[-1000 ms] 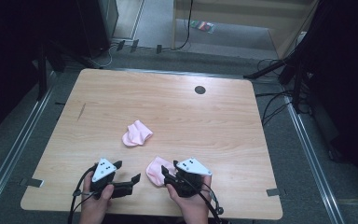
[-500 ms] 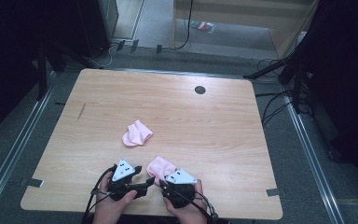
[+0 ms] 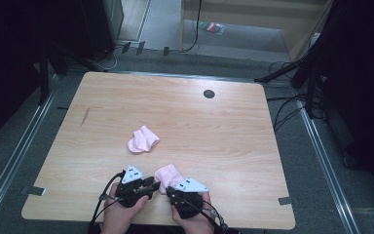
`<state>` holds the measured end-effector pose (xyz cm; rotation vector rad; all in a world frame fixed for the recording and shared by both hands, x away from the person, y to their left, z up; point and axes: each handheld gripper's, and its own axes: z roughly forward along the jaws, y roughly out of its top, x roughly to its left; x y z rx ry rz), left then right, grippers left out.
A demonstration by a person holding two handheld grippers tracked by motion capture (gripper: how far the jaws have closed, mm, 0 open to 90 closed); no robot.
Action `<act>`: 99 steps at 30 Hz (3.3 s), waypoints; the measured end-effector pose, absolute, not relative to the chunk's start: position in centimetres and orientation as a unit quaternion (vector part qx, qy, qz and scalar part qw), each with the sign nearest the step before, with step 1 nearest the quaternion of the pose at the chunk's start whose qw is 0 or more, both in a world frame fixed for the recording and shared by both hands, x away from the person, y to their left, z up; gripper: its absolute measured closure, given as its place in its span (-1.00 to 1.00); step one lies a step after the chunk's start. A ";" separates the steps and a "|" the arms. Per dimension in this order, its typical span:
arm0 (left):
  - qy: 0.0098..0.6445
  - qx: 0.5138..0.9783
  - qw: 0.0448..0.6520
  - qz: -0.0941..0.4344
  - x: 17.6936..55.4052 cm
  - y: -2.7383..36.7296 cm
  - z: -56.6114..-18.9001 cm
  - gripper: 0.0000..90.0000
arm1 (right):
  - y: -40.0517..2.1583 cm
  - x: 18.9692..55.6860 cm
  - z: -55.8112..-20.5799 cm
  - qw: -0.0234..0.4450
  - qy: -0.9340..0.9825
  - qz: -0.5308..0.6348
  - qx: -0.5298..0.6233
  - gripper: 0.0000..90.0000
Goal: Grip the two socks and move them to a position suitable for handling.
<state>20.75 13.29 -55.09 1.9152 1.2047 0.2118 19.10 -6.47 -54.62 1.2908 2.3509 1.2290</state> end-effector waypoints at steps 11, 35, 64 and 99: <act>0.474 0.755 0.446 0.078 20.8 14.1 -54.6 1.00 | -7.2 19.3 -53.8 0.085 0.776 0.437 0.446 0.98; 0.455 0.787 0.400 0.114 21.3 12.3 -54.9 0.98 | -8.2 19.5 -53.2 0.069 0.755 0.461 0.461 0.98; 0.466 0.761 0.440 0.101 22.0 17.2 -54.4 0.61 | -18.4 21.5 -53.4 0.101 0.618 0.496 0.602 0.70; 0.450 0.772 0.446 0.045 21.4 18.9 -54.1 0.99 | -14.2 21.7 -53.6 0.156 0.748 0.396 0.510 0.97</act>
